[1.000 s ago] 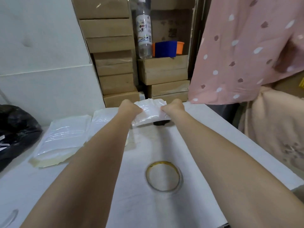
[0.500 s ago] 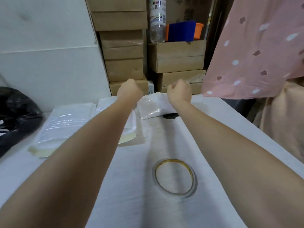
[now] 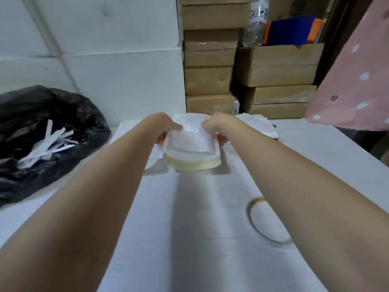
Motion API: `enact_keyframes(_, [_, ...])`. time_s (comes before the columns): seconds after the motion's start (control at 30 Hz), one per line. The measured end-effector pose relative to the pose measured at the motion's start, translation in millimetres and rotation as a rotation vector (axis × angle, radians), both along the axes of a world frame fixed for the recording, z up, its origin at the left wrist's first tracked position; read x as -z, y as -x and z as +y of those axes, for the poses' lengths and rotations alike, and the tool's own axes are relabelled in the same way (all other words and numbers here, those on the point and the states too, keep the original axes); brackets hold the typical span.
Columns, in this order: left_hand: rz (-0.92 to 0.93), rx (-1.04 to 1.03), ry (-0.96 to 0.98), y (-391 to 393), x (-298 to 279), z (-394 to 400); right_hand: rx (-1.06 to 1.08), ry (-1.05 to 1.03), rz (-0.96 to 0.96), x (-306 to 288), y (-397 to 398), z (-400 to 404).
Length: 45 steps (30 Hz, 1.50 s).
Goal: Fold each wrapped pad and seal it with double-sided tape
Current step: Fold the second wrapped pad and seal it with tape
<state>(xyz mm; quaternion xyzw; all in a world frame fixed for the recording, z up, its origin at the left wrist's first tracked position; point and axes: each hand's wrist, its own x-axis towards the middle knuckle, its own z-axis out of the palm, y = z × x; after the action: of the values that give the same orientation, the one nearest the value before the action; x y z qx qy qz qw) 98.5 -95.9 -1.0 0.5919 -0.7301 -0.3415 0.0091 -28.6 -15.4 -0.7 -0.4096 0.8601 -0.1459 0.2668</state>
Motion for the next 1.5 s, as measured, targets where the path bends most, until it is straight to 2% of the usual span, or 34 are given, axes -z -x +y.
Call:
enact_keyframes(0.13, [0.197, -0.032, -0.001, -1, 7, -4, 0.005, 0.027, 0.081, 2, -1, -3])
enact_keyframes(0.37, [0.401, -0.075, 0.097, -19, -14, 28, 0.025, 0.179, -0.024, -20, -17, 31])
enact_keyframes(0.5, [0.457, -0.116, 0.082, -52, -18, 69, 0.03, 0.288, -0.044, -26, -35, 77])
enact_keyframes(0.7, [0.518, -0.168, 0.018, -101, 4, 152, 0.043, 0.359, -0.053, 5, -78, 152])
enact_keyframes(0.87, [0.705, -0.159, 0.008, -129, 18, 211, 0.079, 0.419, -0.091, 26, -107, 197])
enact_keyframes(1.1, [0.677, -0.162, 0.076, -146, 39, 235, -0.009, 0.468, -0.052, 46, -123, 226])
enact_keyframes(1.2, [0.595, -0.128, 0.13, -150, 45, 230, -0.122, 0.462, 0.151, 58, -114, 235])
enact_keyframes(1.27, [0.511, -0.044, 0.246, -163, 49, 223, -0.251, 0.565, 0.218, 65, -100, 246])
enact_keyframes(1.37, [0.396, 0.36, 0.59, -193, 51, 212, -0.492, 0.659, 0.155, 70, -80, 261])
enact_keyframes(1.5, [0.36, 0.762, 0.627, -209, 65, 207, -0.683, 0.661, 0.133, 78, -74, 256])
